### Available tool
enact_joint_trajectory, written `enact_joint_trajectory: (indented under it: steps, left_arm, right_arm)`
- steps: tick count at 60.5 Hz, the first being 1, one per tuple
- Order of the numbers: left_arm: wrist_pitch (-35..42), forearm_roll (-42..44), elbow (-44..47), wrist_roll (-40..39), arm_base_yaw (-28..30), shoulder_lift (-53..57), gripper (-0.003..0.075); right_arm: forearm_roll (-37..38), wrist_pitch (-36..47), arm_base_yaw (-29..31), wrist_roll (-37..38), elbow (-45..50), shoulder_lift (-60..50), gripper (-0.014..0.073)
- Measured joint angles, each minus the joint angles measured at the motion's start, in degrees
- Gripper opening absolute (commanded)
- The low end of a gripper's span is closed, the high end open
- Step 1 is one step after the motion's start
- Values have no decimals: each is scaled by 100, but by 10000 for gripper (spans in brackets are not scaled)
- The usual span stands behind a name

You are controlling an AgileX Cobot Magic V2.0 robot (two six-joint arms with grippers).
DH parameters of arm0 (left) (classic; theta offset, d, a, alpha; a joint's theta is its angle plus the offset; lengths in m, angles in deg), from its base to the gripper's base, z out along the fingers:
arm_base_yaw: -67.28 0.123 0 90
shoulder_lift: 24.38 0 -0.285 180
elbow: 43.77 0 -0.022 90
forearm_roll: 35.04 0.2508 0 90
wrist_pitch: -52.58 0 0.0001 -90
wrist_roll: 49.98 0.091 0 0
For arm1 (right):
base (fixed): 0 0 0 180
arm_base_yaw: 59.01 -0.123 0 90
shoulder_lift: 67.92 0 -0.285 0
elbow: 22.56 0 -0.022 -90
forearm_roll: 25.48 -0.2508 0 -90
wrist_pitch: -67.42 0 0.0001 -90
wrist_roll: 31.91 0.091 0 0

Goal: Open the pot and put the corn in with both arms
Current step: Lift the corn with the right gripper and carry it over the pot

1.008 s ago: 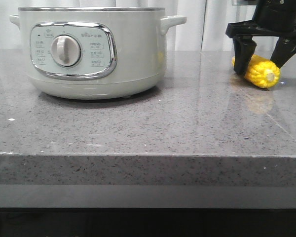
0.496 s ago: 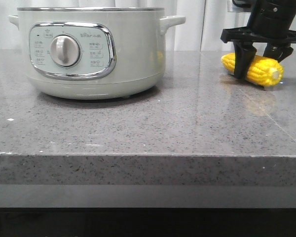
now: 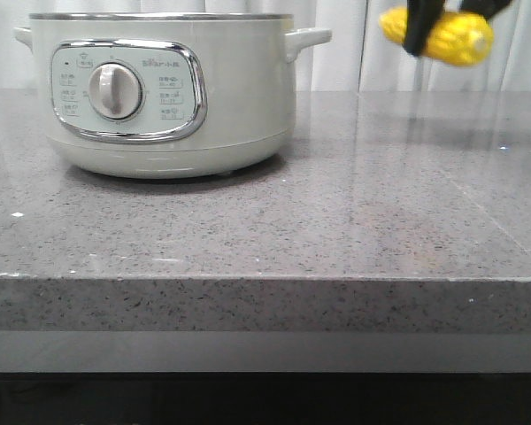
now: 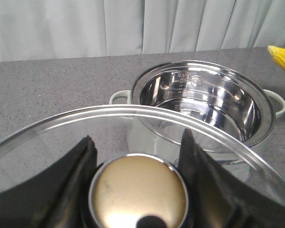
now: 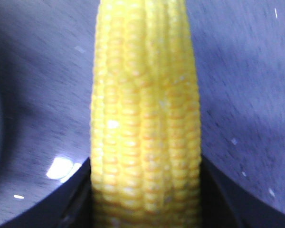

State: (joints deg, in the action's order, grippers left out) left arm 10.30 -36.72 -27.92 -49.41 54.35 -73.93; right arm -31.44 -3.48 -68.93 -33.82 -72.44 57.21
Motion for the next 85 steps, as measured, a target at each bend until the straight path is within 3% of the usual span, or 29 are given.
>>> enact_joint_trajectory:
  steps: [19, 45, 85]
  left_arm:
    - [0, 0, 0, 0, 0, 0, 260]
    - [0, 0, 0, 0, 0, 0, 260]
    - [0, -11, 0, 0, 0, 0, 260]
  right_arm:
    - [-4, -40, -1099, 0, -1200, 0, 349]
    - [-50, 410, -2331, 0, -1281, 0, 349]
    - [-50, 693, -2574, 0, -1270, 917, 349]
